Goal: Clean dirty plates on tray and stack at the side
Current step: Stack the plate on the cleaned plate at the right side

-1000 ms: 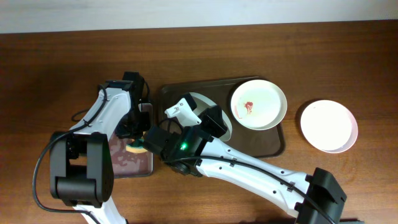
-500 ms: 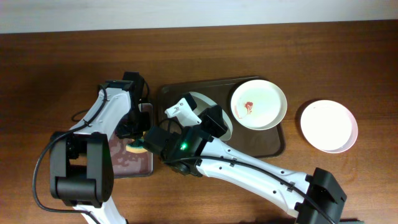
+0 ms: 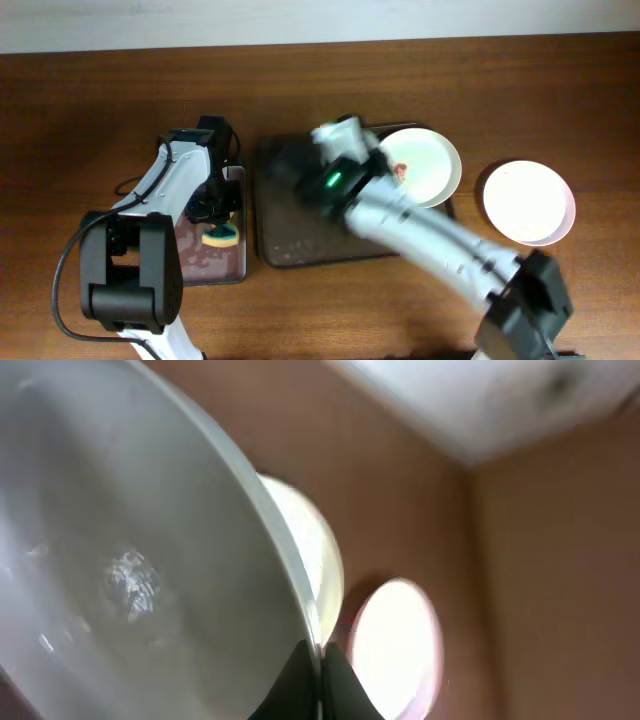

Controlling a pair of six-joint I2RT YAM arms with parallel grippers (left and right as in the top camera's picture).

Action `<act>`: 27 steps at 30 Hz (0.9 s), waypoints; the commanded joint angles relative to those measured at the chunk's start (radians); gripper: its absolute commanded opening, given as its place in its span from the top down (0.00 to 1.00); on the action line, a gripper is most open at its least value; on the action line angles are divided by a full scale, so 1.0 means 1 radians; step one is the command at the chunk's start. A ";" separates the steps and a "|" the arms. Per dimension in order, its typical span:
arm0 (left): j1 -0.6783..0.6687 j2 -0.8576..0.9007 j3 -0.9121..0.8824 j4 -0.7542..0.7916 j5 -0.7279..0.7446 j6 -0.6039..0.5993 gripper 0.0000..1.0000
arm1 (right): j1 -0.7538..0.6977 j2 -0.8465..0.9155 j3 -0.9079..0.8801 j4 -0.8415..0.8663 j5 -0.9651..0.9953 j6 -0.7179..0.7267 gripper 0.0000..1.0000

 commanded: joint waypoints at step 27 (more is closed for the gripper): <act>0.002 -0.016 -0.005 -0.013 0.008 0.012 1.00 | -1.563 0.047 -0.169 0.098 -1.106 -0.208 0.96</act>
